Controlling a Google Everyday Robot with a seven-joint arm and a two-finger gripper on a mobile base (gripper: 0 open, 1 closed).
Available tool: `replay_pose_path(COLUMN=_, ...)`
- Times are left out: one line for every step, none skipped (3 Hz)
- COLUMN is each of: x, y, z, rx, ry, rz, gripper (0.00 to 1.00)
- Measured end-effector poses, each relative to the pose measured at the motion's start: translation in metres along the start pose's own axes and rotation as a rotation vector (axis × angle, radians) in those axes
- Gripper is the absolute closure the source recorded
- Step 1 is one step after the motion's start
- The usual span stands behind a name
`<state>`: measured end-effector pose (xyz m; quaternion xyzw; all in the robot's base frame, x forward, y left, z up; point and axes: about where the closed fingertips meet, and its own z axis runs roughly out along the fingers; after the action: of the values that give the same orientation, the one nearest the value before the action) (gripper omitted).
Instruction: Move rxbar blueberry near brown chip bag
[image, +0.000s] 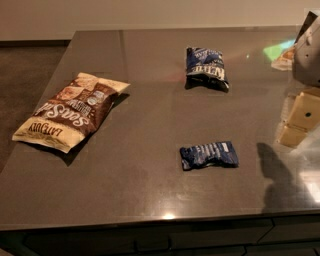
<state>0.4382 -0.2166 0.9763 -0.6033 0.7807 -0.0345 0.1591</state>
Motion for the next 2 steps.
replay_pose_path(x=0.0, y=0.0, z=0.0, rx=0.0, ry=0.0, rz=0.0, gripper=0.0)
replay_pose_path(x=-0.0066, y=0.0, z=0.0035, rx=-0.001, ry=-0.008, rz=-0.015, gripper=0.0)
